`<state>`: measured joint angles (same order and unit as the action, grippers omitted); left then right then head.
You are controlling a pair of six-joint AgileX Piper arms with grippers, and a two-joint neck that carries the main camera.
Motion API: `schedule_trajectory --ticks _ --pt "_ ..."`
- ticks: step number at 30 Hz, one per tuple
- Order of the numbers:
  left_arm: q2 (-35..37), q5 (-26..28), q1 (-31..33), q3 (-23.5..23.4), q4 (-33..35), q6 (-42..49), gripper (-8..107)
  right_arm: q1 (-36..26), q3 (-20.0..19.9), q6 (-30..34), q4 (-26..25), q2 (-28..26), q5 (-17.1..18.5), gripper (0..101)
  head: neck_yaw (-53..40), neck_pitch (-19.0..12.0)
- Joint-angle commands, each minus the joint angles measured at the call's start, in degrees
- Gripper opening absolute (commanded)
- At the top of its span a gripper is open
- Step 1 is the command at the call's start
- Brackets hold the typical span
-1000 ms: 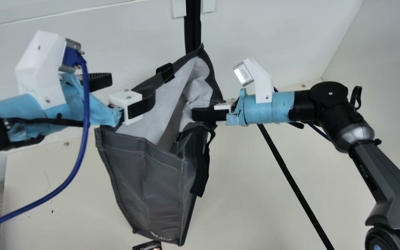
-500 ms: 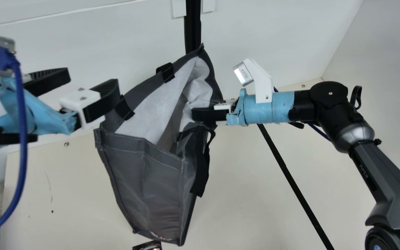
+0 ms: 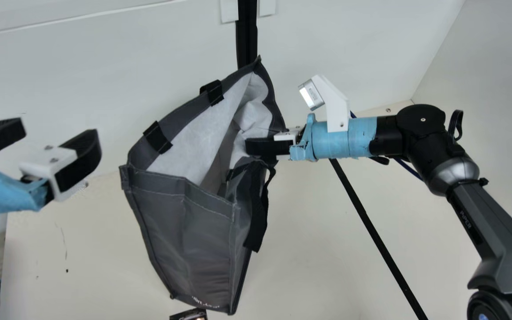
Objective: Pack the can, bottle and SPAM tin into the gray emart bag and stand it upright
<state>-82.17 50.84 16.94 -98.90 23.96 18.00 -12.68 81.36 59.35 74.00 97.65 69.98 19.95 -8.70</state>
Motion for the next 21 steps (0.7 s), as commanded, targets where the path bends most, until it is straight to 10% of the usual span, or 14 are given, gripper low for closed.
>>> schedule_trajectory --ticks 1,21 --pt "0.9 1.2 0.0 0.6 -6.7 -2.5 90 0.0 0.0 0.0 0.0 0.0 0.0 0 0.0 -1.3" --pt "6.9 10.2 3.4 5.4 -28.4 -11.9 90 0.0 0.0 0.0 0.1 0.0 0.0 0 0.0 -1.3"
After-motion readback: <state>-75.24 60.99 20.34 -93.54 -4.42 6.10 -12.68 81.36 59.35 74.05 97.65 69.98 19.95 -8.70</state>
